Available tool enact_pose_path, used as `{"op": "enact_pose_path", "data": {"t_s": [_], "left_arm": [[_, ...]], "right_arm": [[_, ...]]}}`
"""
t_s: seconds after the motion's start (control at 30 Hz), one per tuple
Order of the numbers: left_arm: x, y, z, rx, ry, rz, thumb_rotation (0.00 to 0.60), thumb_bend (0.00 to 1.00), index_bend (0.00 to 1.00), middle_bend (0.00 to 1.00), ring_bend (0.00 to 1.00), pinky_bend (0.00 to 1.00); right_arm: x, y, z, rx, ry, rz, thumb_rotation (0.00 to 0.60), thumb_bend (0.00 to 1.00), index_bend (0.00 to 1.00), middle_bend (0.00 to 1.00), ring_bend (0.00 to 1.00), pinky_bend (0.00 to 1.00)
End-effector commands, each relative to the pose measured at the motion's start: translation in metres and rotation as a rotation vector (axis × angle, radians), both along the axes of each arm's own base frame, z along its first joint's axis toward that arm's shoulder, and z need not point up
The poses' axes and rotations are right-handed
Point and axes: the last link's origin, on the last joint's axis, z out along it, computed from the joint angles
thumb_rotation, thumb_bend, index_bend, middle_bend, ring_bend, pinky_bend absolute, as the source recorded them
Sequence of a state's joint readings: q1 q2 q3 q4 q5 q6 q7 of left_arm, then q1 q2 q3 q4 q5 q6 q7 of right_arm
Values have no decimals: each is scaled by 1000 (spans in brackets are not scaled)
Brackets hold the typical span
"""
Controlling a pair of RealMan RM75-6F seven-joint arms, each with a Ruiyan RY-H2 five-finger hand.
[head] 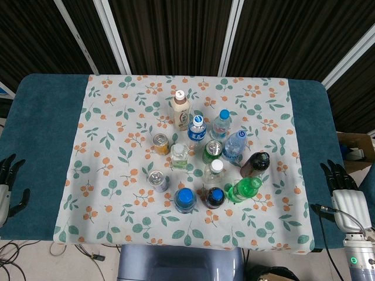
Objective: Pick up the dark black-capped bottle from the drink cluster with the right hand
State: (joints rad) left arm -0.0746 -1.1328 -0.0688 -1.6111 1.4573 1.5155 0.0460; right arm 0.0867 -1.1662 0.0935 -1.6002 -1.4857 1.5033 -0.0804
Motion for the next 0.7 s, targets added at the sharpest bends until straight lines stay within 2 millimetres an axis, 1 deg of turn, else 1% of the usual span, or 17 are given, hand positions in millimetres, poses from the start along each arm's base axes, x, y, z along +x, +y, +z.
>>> {"op": "enact_pose_path", "data": {"t_s": [0.03, 0.4, 0.7], "left_arm": [[0, 0, 0, -2, -3, 1, 600, 441, 100, 0, 29, 0], [1, 0, 0, -3, -4, -4, 600, 441, 100, 0, 28, 0], [1, -1, 0, -7, -8, 0, 600, 441, 100, 0, 28, 0]], "right_arm": [[0, 0, 0, 1, 0, 0, 600, 151, 7, 0, 49, 186], [-1, 0, 0, 1, -5, -4, 600, 151, 6, 0, 49, 186], [-4, -3, -1, 27, -50, -13, 600, 150, 6, 0, 49, 186]]}}
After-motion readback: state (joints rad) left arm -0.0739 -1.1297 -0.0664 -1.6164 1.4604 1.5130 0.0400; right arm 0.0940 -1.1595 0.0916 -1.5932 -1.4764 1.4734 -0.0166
